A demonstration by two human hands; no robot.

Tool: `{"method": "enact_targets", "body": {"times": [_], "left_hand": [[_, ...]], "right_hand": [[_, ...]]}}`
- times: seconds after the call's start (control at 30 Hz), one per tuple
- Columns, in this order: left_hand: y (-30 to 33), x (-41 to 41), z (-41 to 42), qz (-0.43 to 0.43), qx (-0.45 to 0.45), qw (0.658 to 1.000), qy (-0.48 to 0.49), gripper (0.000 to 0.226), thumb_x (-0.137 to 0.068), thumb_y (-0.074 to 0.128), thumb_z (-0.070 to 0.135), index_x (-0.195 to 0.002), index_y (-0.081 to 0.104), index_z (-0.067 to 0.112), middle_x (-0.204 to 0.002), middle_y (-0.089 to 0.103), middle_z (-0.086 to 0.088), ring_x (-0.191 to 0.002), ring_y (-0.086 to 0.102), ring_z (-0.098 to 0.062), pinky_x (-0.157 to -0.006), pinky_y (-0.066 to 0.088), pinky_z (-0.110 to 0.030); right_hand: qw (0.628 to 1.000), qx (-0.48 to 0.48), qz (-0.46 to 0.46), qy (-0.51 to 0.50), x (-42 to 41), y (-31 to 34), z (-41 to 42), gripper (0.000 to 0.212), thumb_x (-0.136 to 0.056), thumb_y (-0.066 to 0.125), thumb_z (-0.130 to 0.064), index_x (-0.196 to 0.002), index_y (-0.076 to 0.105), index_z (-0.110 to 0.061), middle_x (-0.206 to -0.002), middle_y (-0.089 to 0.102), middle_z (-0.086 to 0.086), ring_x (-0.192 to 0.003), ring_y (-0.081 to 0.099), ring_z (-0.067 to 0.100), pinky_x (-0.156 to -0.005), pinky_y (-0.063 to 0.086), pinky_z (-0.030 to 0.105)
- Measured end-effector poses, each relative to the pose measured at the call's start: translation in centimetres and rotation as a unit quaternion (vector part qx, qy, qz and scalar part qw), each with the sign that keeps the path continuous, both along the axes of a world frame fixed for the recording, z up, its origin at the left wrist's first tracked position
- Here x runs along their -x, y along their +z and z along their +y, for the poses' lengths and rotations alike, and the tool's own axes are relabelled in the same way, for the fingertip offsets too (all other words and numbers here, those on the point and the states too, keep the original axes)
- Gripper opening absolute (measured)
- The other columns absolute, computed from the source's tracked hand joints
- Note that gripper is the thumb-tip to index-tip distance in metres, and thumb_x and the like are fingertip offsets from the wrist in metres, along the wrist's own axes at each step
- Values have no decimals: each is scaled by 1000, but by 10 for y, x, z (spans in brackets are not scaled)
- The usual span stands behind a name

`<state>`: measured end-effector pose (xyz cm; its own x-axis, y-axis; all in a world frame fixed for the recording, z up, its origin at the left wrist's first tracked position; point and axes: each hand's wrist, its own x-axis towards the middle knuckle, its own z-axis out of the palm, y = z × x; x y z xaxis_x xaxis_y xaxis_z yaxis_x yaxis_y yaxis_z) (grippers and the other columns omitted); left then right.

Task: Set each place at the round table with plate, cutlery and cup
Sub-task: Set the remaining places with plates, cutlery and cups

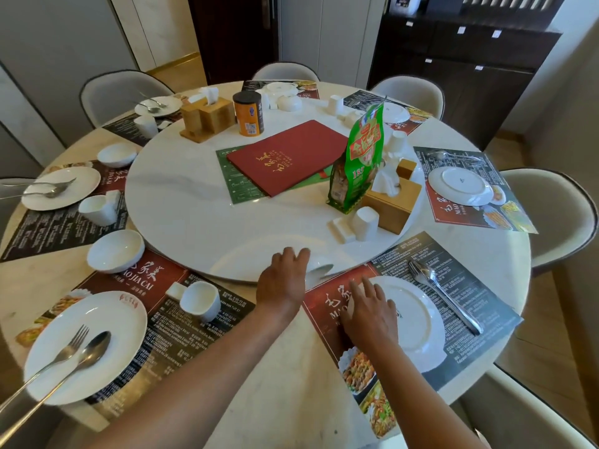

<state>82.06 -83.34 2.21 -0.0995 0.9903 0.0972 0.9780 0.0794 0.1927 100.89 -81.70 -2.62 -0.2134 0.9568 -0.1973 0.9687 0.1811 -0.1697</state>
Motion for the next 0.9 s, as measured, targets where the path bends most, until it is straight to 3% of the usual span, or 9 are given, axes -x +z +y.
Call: {"method": "enact_targets", "body": {"times": [0.07, 0.13, 0.3, 0.37, 0.47, 0.63, 0.9], "left_hand": [[4, 1, -10, -151, 15, 983, 104, 36, -99, 38, 7, -131, 47, 20, -115, 59, -11, -102, 58, -31, -77, 52, -41], [1, 2, -18, -290, 37, 931, 216, 27, -97, 37, 7, -116, 49, 21, -109, 62, -10, -95, 59, -31, -74, 53, -40], [-13, 0, -22, -500, 111, 787, 344, 37, -94, 44, 1, -127, 52, 13, -124, 57, -14, -97, 58, -31, -40, 48, -30], [-16, -3, -22, -551, 111, 748, 354, 35, -93, 45, -3, -123, 53, 13, -117, 55, -13, -87, 58, -29, -39, 51, -31], [-26, -7, -22, -570, 114, 731, 358, 37, -90, 45, -5, -118, 56, 15, -115, 58, -13, -90, 60, -32, -45, 55, -36], [-37, -14, -22, -552, 114, 743, 361, 37, -90, 45, -4, -111, 55, 25, -116, 55, -9, -97, 57, -34, -43, 56, -35], [-50, -10, -18, -545, 99, 747, 367, 44, -91, 47, 1, -126, 61, 24, -113, 57, -7, -101, 59, -35, -55, 62, -43]], "right_hand": [[1000, 0, 2, -20, -2, -3, -16, 70, -94, 51, -49, -155, 23, -28, -164, 24, 5, -149, 23, 28, -116, 31, 52], [999, -11, 4, -37, -5, -5, -30, 70, -95, 51, -53, -155, 25, -25, -164, 22, 6, -150, 21, 28, -118, 27, 47], [998, -19, 25, -46, -12, -4, -44, 68, -97, 52, -50, -153, 28, -21, -163, 24, 6, -150, 22, 26, -120, 24, 39], [998, -24, 32, -38, -15, -3, -46, 68, -96, 54, -49, -153, 30, -20, -162, 27, 5, -149, 24, 26, -119, 26, 38], [999, -24, 29, -31, -18, -5, -50, 70, -96, 54, -48, -155, 28, -21, -163, 25, 3, -150, 23, 25, -120, 25, 38], [999, -3, 27, -28, -22, -8, -51, 75, -97, 52, -50, -159, 17, -26, -167, 13, 0, -154, 12, 25, -123, 19, 41], [999, -8, 27, -17, -27, -10, -48, 75, -97, 51, -54, -159, 19, -27, -167, 15, -1, -154, 14, 24, -122, 21, 41]]}}
